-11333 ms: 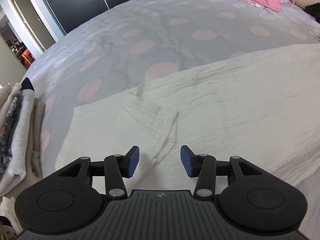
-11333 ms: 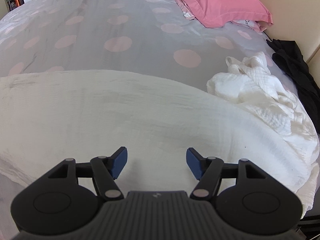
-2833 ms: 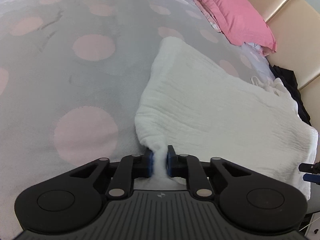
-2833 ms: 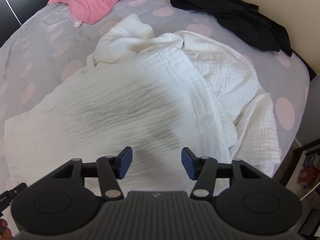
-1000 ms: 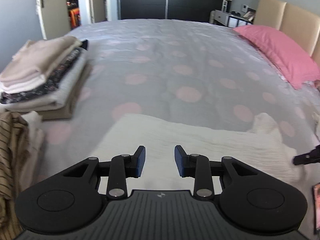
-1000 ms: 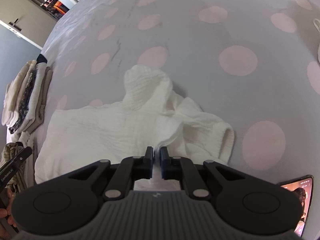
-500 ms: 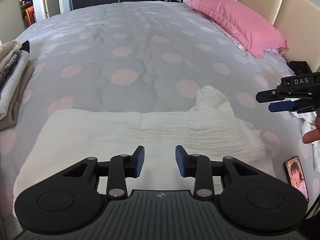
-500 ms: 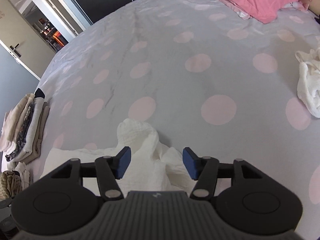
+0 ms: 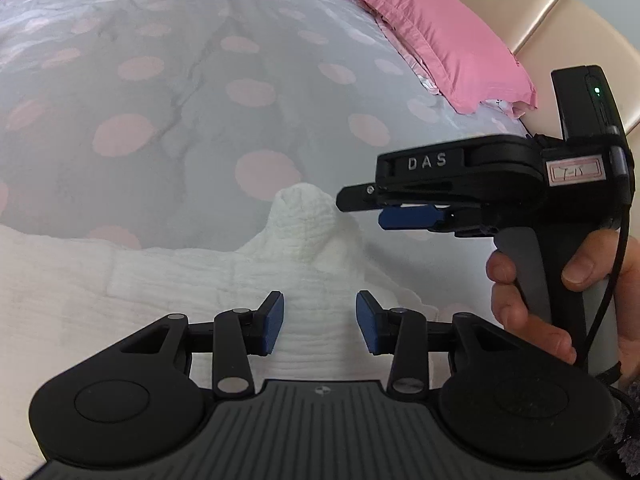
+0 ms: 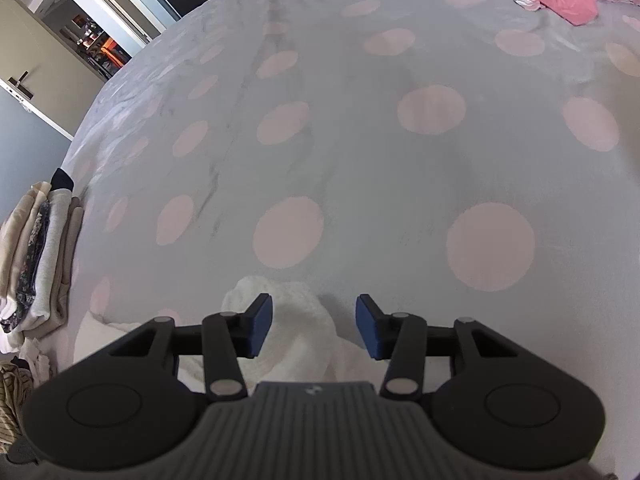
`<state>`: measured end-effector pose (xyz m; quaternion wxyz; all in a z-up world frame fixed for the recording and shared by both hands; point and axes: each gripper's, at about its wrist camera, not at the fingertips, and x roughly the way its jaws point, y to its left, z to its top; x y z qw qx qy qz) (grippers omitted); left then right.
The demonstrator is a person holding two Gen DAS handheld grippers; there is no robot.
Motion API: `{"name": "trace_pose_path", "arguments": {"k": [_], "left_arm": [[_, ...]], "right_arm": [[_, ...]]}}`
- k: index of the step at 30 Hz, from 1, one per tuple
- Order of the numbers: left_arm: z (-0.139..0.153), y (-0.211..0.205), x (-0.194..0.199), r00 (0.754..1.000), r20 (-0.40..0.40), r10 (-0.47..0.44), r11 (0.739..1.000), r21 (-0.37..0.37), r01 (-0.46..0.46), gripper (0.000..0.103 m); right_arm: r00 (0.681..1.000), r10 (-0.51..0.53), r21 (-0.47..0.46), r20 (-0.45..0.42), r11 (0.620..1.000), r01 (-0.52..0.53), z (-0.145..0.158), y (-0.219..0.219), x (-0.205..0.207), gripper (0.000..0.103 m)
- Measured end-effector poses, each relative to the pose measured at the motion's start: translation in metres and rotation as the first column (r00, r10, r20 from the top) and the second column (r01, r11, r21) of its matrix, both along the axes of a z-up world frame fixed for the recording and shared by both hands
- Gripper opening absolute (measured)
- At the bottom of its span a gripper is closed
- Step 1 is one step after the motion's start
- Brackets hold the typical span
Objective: Fold clothes
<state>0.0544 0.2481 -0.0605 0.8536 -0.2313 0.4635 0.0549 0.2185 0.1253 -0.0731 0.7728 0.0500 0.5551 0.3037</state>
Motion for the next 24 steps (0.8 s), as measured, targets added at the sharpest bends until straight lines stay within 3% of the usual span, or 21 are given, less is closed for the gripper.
{"name": "trace_pose_path", "arguments": {"k": [3,5,6,7,11,15,18,24], "left_arm": [[-0.010,0.001,0.006,1.000,-0.015,0.014,0.999,-0.030,-0.014,0.038],[-0.014,0.003,0.008,0.999,-0.024,0.024,0.999,-0.040,-0.025,0.040],[-0.016,0.004,0.008,0.999,-0.028,0.029,0.999,-0.044,-0.030,0.040],[-0.018,0.004,0.010,0.999,-0.036,0.034,0.998,-0.047,-0.036,0.040],[-0.020,0.001,0.008,0.999,-0.041,0.030,0.999,-0.030,-0.032,0.040],[0.001,-0.019,-0.001,1.000,0.017,0.003,0.998,0.055,-0.004,0.040],[0.010,-0.038,-0.004,0.998,0.031,-0.055,0.997,0.059,0.053,0.040],[-0.004,-0.072,0.005,0.992,-0.054,-0.112,0.978,0.174,0.119,0.040]], "right_arm": [[0.997,-0.006,0.039,-0.077,0.999,0.009,-0.013,0.003,0.007,0.051],[0.992,0.008,0.058,-0.129,0.998,-0.001,-0.019,0.007,0.008,0.035],[0.990,0.020,0.067,-0.139,0.998,-0.011,-0.019,0.008,0.007,0.012],[0.989,0.041,0.078,-0.140,0.996,-0.030,-0.016,0.008,0.005,0.007],[0.983,0.131,0.129,-0.126,0.985,-0.115,0.001,0.004,-0.005,0.005],[0.986,0.154,0.070,-0.062,0.986,-0.150,0.010,-0.004,-0.013,0.005],[0.987,0.127,0.063,-0.100,0.991,-0.121,0.004,-0.012,-0.007,0.005],[0.987,0.117,0.066,-0.110,0.992,-0.110,0.006,-0.018,-0.004,0.005]]}}
